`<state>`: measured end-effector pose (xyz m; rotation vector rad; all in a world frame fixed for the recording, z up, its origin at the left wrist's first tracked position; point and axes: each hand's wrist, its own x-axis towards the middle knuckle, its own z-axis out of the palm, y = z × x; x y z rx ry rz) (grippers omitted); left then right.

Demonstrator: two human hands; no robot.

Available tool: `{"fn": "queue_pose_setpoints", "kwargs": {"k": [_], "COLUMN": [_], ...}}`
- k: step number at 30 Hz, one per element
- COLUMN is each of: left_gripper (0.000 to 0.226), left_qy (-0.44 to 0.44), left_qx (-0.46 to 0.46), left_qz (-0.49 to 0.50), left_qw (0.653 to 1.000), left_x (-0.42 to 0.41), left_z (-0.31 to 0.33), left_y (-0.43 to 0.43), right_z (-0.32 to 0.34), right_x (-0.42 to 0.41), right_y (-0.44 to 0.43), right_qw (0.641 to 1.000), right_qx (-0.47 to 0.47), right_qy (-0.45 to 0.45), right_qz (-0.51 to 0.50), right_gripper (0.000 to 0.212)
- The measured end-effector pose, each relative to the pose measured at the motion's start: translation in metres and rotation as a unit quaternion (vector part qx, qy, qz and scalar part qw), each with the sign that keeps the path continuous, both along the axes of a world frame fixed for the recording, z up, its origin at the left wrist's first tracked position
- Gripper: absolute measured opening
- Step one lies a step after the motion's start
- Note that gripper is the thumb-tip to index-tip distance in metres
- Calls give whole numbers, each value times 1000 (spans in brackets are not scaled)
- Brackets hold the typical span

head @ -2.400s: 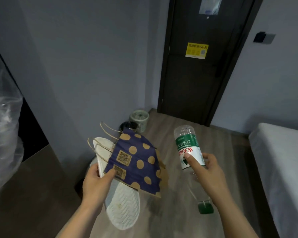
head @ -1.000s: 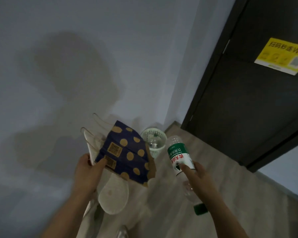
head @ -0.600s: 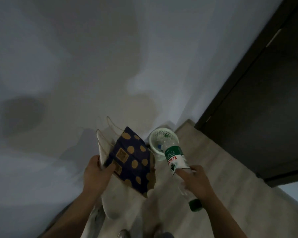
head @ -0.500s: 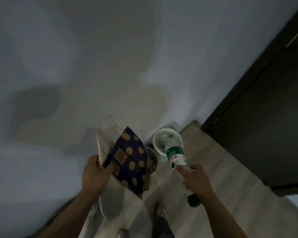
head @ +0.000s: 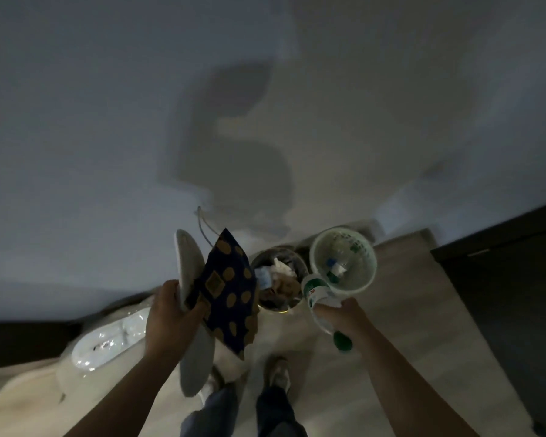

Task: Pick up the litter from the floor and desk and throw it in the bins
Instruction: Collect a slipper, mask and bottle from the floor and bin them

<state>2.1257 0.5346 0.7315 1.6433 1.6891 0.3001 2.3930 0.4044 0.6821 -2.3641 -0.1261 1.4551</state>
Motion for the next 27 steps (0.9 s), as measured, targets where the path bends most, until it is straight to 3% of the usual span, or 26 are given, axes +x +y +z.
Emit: {"fn": "queue_pose_setpoints", "kwargs": {"k": [5,10,14,21,27], "left_gripper": [30,34,32,31,34], "left_qy": [19,39,46,56,54], "left_qx": [-16,-21,-21,-31,-28], "left_qz": [30,26,28,20,-4], "left_qw": [999,999,998,998,998], "left_x": [12,10,6,6,7], "left_z": [-35,-63,-80,-93,-96], "left_y": [5,7,11,15,12], "right_z": [-44,-89,-115,-124,-123], "right_x": [12,13,12,-5,-6], "right_y": [21,40,66,66,42], "right_qw": [994,994,993,985,984], "right_qx": [-65,-40,18,54,29], "right_qy": [8,7,-13,-54,-62], "right_qz": [90,102,114,156,167], "right_gripper": [84,68,80,57,53]}}
